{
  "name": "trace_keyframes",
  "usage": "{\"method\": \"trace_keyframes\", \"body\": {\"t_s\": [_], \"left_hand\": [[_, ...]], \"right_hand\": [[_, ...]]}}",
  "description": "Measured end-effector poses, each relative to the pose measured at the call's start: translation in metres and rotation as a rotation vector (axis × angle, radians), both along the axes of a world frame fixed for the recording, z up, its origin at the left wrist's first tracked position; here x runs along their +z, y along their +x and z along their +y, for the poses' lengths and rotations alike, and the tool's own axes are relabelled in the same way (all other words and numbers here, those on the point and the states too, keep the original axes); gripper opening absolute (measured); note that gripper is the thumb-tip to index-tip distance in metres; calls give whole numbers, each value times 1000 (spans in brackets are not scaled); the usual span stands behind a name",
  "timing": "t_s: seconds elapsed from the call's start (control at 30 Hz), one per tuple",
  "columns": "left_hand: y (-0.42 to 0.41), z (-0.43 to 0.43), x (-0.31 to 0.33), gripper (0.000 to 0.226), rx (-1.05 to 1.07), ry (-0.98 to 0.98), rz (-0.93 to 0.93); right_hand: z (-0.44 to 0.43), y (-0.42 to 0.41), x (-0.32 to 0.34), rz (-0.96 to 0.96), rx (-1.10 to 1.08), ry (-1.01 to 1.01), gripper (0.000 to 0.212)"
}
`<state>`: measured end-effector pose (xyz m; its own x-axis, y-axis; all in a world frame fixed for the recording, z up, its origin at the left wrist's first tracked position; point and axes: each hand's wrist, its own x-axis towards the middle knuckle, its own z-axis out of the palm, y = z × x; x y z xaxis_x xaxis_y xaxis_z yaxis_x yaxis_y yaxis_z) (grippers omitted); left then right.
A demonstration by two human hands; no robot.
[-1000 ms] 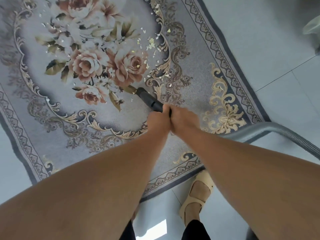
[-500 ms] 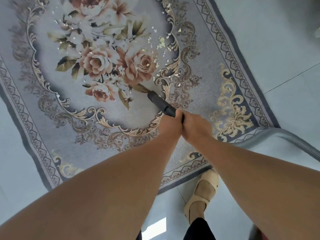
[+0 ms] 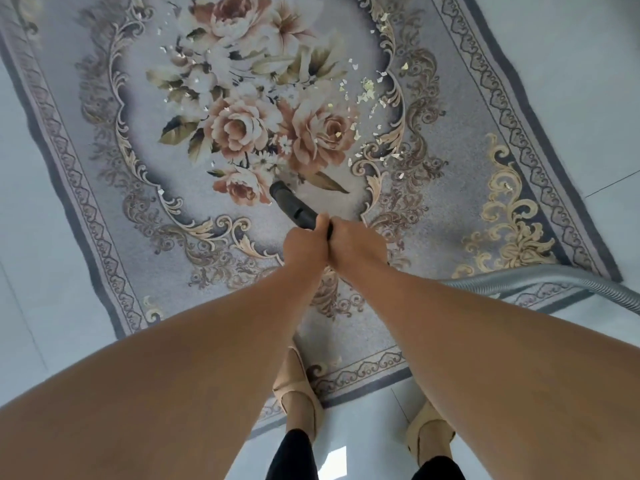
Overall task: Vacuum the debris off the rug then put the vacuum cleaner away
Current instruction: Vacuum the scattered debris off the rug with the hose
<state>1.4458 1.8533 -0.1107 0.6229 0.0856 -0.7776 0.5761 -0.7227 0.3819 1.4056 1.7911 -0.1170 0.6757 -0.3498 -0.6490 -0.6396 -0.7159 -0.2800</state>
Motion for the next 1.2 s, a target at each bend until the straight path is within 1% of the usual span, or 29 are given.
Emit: {"method": "trace_keyframes", "body": {"t_s": [0.17, 0.27, 0.37, 0.47, 0.57, 0.63, 0.73, 0.83, 0.9, 0.97, 1.07, 1.13, 1.2], "left_hand": [[12, 43, -5, 51, 88, 23, 16], [5, 51, -8, 45, 123, -6, 7], [2, 44, -5, 48, 140, -10, 18], [-1, 21, 0, 44, 135, -24, 43], [-6, -14, 2, 40, 75, -57, 43], [-10, -42, 2, 38, 47, -78, 61], [-18, -80, -2, 37, 69, -110, 96], [-33, -109, -8, 34, 116, -159, 114], [-44, -120, -12, 34, 99, -181, 126], [-54, -126, -12, 33, 106, -196, 105], [-59, -125, -9, 39, 159, -166, 22], [-52, -122, -3, 29, 194, -151, -47], [-36, -114, 2, 26, 199, -106, -105]], "right_hand": [[37, 16, -2, -8, 59, 60, 22], [41, 11, -2, -13, 109, 62, 23], [34, 8, -1, -18, 126, 44, 24], [15, 3, 0, -1, 123, 0, 21], [-19, -7, 0, 16, 30, -14, 21], [-44, -16, -5, 17, -57, 24, 23], [-81, -26, -13, 34, -123, 74, 26], [-106, -43, -18, 34, -181, 88, 22], [-116, -57, -20, 16, -219, 97, 24], [-122, -67, -18, -12, -206, 100, 27], [-126, -64, -10, -50, -162, 162, 29], [-124, -51, -5, -88, -192, 264, 27], [-114, -31, -7, -104, -228, 334, 31]]}}
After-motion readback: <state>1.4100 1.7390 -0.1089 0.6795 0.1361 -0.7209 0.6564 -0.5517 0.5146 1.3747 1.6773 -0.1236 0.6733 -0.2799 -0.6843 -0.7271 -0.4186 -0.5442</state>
